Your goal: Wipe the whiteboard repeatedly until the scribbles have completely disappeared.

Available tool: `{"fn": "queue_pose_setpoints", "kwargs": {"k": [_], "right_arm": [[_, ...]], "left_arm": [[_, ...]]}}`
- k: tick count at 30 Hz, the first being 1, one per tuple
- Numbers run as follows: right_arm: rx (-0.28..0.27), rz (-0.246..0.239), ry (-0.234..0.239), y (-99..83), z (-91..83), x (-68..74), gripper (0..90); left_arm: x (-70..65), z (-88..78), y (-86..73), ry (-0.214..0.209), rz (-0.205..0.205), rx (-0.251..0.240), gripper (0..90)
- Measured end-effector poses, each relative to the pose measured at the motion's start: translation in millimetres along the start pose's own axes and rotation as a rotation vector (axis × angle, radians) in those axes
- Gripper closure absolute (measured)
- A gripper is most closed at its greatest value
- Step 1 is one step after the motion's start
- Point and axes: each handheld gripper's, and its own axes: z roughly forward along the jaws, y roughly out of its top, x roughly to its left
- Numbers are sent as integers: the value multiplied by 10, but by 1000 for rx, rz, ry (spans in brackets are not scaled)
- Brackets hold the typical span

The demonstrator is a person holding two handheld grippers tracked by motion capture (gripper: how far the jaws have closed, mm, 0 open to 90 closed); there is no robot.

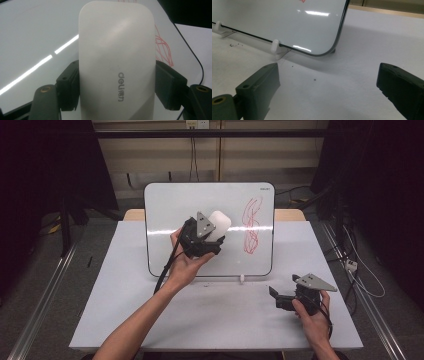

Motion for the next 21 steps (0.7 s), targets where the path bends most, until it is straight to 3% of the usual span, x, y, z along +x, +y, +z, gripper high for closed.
{"fn": "queue_pose_setpoints", "kwargs": {"k": [21], "right_arm": [[2, 4, 6, 1, 6, 2, 45]], "left_arm": [[16, 280, 328, 11, 22, -15, 305]]}}
